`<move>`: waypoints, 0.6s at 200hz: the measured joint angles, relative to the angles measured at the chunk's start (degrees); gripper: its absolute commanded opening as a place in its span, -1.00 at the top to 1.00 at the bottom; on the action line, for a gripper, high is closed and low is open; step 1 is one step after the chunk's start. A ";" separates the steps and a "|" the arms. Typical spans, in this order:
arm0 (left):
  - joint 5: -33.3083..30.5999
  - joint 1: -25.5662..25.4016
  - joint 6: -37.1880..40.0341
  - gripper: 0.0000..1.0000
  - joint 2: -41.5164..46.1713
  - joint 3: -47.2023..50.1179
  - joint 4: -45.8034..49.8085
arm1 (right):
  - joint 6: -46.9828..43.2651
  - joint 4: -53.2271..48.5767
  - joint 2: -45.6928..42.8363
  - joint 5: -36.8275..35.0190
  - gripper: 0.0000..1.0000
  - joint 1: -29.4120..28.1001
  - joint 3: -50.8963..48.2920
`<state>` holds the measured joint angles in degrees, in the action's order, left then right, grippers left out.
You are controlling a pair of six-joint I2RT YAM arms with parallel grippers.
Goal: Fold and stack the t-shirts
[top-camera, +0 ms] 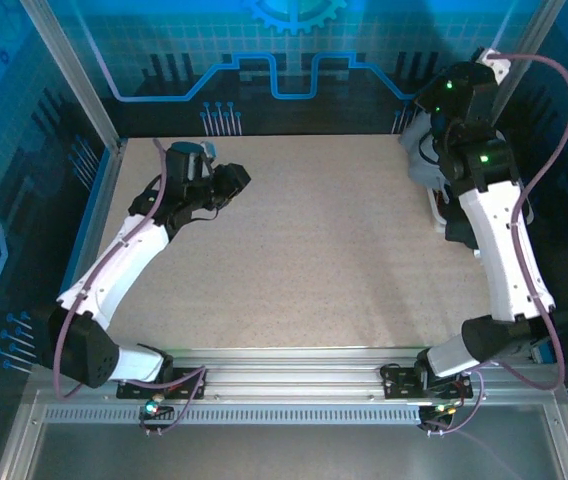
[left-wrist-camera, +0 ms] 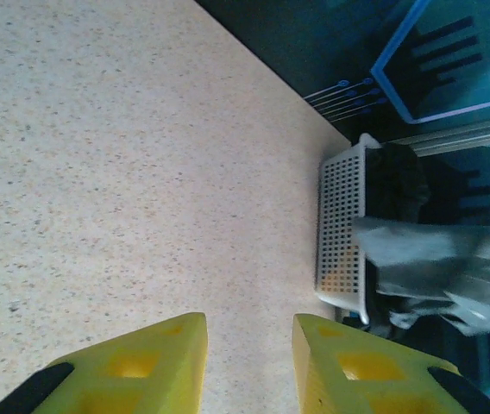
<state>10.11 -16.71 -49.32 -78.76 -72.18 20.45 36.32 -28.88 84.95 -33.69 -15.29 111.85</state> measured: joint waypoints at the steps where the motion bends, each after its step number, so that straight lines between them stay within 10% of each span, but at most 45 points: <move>1: -0.04 0.00 0.02 0.34 -0.07 -0.04 0.31 | 0.02 0.02 0.00 -0.07 1.00 -0.31 0.15; 44: -3.10 1.66 0.35 0.31 -0.28 -2.19 3.72 | 4.46 -0.48 4.20 -2.29 1.00 -16.79 1.38; 74: -6.36 3.06 0.76 0.21 0.66 -2.34 7.58 | 10.43 -2.56 20.09 5.73 -0.33 -23.41 6.27; 120: -8.52 4.02 0.04 0.06 6.82 2.78 12.15 | 11.67 -15.19 37.90 20.59 -0.41 -23.74 14.53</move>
<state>1.58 -12.69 -49.28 -71.94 -69.41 32.60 47.99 -44.07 122.85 -13.10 -39.03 126.39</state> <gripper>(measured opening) 0.434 0.722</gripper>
